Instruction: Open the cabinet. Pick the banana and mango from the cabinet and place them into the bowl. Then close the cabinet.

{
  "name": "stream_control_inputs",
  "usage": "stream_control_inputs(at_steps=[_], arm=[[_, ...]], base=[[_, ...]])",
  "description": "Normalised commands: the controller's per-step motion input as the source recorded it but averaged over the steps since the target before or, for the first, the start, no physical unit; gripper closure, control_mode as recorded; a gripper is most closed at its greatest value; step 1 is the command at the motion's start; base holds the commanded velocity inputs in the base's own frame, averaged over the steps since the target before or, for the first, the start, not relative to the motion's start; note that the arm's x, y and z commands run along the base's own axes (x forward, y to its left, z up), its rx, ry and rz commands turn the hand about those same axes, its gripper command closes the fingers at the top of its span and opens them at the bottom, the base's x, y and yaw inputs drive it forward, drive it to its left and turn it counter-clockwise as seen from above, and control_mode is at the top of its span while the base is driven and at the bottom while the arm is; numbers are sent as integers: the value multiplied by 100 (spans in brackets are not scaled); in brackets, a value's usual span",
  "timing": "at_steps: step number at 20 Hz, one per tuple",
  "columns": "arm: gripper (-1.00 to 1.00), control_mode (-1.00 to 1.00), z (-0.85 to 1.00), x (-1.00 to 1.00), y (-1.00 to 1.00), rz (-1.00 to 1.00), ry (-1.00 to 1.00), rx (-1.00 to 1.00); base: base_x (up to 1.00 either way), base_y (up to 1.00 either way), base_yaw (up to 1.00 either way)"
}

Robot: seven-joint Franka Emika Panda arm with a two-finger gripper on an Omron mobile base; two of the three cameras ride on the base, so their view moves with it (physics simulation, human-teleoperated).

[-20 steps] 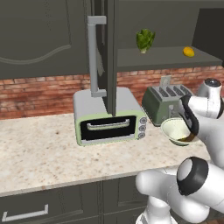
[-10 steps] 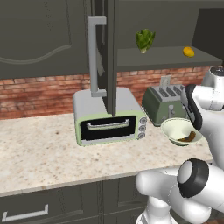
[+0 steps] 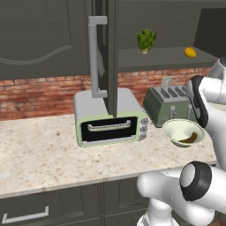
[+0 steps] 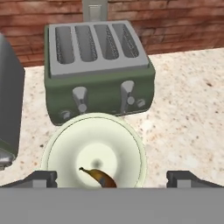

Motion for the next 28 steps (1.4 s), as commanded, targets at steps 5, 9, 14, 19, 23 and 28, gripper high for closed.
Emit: stream_control_inputs(at_steps=[5, 9, 14, 19, 23, 28], arm=[[-100, -100, 43, 0, 1, 0, -13, 0], [-100, -100, 43, 0, 12, 0, -16, 0], [-100, -100, 40, 4, 17, 0, -15, 0], [-100, -100, 36, 14, 10, 0, -9, 0], [-100, -100, 27, 33, 0, 0, -1, 0], [-100, -100, 23, 29, 0, 0, 0, 0]], base=[[0, 0, 0], [0, 0, 0], [0, 0, 0], [0, 0, 0], [0, 0, 0], [0, 0, 0]])
